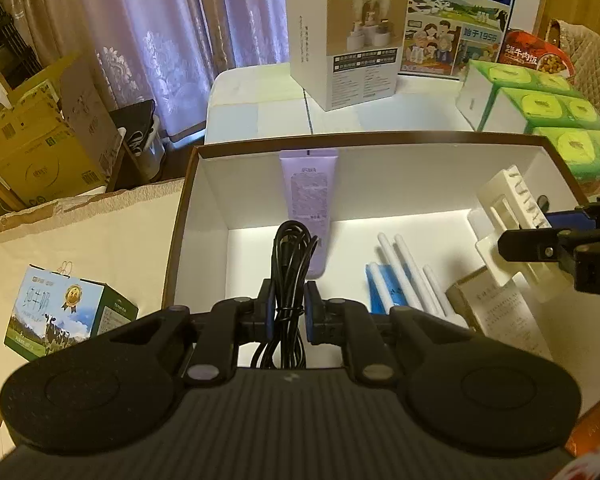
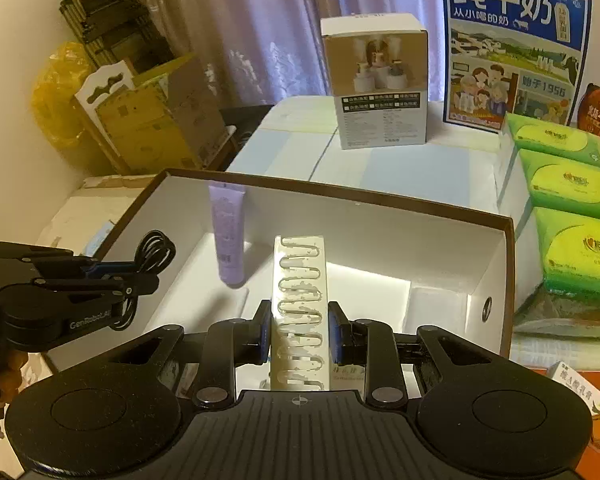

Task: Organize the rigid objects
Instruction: 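Lower the cable and white rack into the box and open both grippers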

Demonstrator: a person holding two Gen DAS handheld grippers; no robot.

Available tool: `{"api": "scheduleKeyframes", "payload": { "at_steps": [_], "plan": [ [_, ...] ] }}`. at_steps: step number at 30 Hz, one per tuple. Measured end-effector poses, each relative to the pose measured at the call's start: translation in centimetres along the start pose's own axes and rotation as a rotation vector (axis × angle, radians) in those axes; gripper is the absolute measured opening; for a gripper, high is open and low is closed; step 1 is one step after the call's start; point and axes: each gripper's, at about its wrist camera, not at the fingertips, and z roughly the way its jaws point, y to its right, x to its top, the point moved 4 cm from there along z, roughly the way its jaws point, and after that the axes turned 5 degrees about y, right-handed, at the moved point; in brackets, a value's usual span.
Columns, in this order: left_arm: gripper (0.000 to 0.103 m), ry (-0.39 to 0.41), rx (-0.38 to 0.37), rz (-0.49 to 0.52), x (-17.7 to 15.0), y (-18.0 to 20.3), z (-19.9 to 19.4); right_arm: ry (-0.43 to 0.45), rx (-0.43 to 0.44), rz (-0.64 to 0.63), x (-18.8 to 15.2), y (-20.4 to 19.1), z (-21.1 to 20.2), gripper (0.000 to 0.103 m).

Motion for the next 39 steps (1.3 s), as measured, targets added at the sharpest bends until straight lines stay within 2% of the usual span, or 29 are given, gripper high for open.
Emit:
{"api": "scheduleKeyframes", "payload": {
  "at_steps": [7,10,11,24,28,30,31,32,39],
  "plan": [
    [0.012,0.004,0.003,0.013,0.7,-0.3,1.3,-0.011,-0.017,0.010,0.5,0.7,1.4,0.025],
    [0.030,0.021,0.003,0.012,1.1,-0.4,1.3,-0.014,-0.020,0.016,0.6,0.9,1.7,0.025],
    [0.032,0.025,-0.001,0.010,1.2,-0.3,1.3,-0.014,-0.022,0.016,0.7,1.0,1.8,0.025],
    [0.038,0.029,-0.017,0.008,1.3,-0.1,1.1,-0.013,-0.030,0.029,0.8,1.3,2.0,0.025],
    [0.048,0.031,-0.021,0.008,1.3,0.1,0.8,0.044,-0.011,0.048,1.4,1.3,1.7,0.025],
    [0.053,0.036,-0.021,0.009,1.2,0.2,0.6,0.073,-0.018,0.065,1.8,1.4,1.4,0.033],
    [0.055,0.038,-0.020,0.009,1.2,0.2,0.4,0.078,-0.022,0.069,1.9,1.5,1.2,0.047],
    [0.058,0.038,-0.020,0.008,1.2,0.1,0.3,0.084,-0.015,0.070,2.1,1.6,1.1,0.057],
    [0.065,0.038,-0.019,-0.010,0.7,0.4,-1.0,0.077,0.017,0.024,1.1,1.1,-0.7,0.059]
  ]
}}
